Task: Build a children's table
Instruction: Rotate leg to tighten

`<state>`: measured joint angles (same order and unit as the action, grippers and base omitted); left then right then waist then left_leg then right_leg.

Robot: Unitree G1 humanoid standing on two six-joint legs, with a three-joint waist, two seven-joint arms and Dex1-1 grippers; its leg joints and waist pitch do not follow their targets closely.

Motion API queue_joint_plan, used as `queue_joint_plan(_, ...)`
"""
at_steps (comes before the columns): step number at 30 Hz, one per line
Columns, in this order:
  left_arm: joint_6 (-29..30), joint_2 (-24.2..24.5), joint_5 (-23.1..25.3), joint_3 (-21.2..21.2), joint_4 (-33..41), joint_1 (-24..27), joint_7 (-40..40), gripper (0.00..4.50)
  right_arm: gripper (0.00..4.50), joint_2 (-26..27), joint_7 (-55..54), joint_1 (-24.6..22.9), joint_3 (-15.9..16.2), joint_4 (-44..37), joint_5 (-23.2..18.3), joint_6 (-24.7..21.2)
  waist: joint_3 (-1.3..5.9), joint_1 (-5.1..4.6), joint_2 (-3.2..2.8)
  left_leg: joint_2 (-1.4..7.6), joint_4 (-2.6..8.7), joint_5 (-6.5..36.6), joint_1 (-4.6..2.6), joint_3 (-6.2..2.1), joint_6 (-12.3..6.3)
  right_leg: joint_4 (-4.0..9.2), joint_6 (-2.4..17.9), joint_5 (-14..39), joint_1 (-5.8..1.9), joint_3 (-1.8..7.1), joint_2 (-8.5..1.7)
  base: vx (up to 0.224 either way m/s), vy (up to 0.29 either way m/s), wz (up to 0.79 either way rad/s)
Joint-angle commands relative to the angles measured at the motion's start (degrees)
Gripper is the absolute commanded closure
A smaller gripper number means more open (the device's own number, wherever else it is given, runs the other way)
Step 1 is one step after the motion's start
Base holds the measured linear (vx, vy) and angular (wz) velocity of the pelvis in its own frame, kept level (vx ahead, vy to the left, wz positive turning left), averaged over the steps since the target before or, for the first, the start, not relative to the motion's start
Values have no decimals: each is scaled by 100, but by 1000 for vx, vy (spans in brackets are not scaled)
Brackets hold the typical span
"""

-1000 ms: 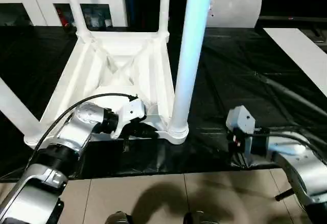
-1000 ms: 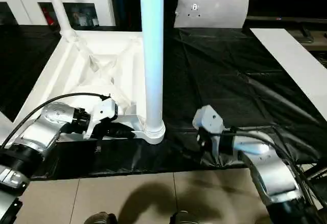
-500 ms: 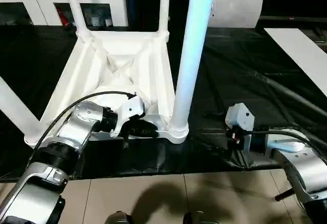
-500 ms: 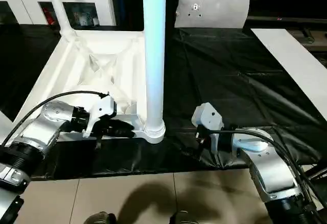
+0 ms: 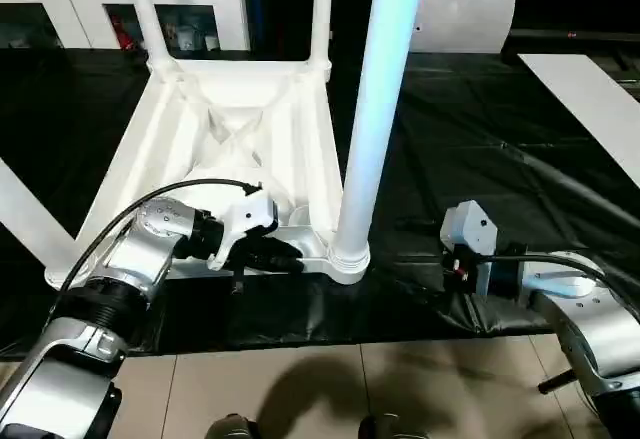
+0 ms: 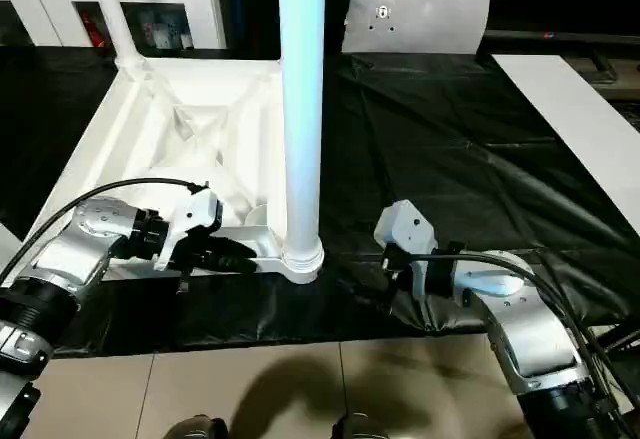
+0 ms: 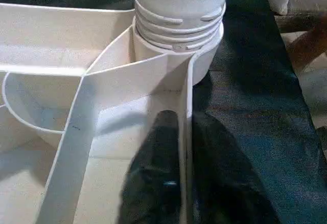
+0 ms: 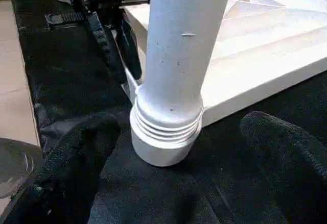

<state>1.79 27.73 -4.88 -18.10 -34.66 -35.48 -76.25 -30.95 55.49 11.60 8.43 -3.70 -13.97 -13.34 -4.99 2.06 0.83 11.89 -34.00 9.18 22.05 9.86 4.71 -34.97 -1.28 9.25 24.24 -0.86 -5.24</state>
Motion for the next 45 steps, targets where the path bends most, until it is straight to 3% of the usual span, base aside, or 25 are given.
queue_joint_plan(1, -3, 24, 67, -29, -22, 48, -44, 427, 0, -20, 26, 96, -1, -8, -32, -41, 408, 23, 35, 30, 453, 2084, -87, 30, -70, 502, 947, 2411, -207, 79, -128, 0, 0, 0)
queue_joint_plan(6, -54, 26, 81, -38, -4, 25, -121, 440, 0, -65, 139, 230, 57, 111, 24, 27, 405, 12, 40, 33, 454, 2101, -89, 24, -63, 502, 924, 2477, -200, 78, -131, 0, 0, 0)
queue_joint_plan(12, -336, -11, 49, -180, 210, 107, -456, 440, 0, -48, 582, 594, 225, 519, -16, 156, 438, 5, 46, 37, 430, 1879, -77, 40, -135, 443, 1134, 1935, -230, 81, -129, 0, 0, 0)
queue_joint_plan(17, -511, 35, 112, -413, 407, 125, -821, 450, 40, 66, 1265, 1105, 289, 1291, -225, 371, 446, 13, 58, 44, 401, 1603, -85, 70, -289, 392, 1385, 1449, -246, 78, -128, 0, 0, 0)
queue_joint_plan(21, -544, 38, 154, -514, 472, 123, -923, 450, 80, 138, 1510, 1332, 326, 1571, -298, 364, 447, 50, 52, 53, 396, 1443, -93, 80, -311, 368, 1436, 1270, -260, 82, -121, 0, 0, 0)
queue_joint_plan(24, -619, 1, 213, -558, 433, 87, -919, 450, 85, 228, 1829, 1534, 383, 1812, -423, 210, 440, 77, 58, 51, 397, 1479, -96, 84, -306, 372, 1434, 1339, -263, 79, -125, 0, 0, 0)
queue_joint_plan(25, -642, -25, 229, -561, 386, 60, -912, 450, 118, 257, 1991, 1607, 424, 1898, -481, 124, 437, 81, 62, 53, 400, 1499, -95, 83, -299, 379, 1427, 1390, -261, 78, -128, 0, 0, 0)
queue_joint_plan(28, -663, -44, 223, -574, 330, 22, -891, 450, 126, 312, 2301, 1759, 494, 2175, -506, 119, 432, 103, 56, 57, 407, 1541, -102, 81, -269, 379, 1418, 1500, -257, 74, -130, 0, 0, 0)
queue_joint_plan(30, -656, -40, 211, -587, 314, 6, -876, 450, 163, 358, 2447, 1850, 550, 2390, -462, 174, 437, 109, 59, 57, 400, 1542, -103, 84, -244, 372, 1432, 1503, -254, 75, -131, 0, 0, 0)
queue_joint_plan(32, -644, -26, 204, -597, 321, 9, -878, 450, 168, 407, 2481, 1908, 562, 2528, -430, 212, 438, 121, 52, 57, 404, 1478, -99, 83, -239, 364, 1466, 1381, -257, 75, -131, 0, 0, 0)
queue_joint_plan(41, -611, 21, 231, -608, 351, 54, -902, 450, 244, 525, 2578, 2058, 554, 2924, -341, 337, 412, 125, 47, 58, 426, 1626, -102, 78, -189, 386, 1421, 1586, -247, 73, -129, 0, 0, 0)
queue_joint_plan(45, -394, -25, 127, -507, 380, 89, -777, 450, 254, 528, 2611, 1986, 577, 2885, -327, 356, 409, 124, 39, 61, 434, 1643, -106, 77, -178, 388, 1414, 1568, -241, 76, -124, 0, 0, 0)
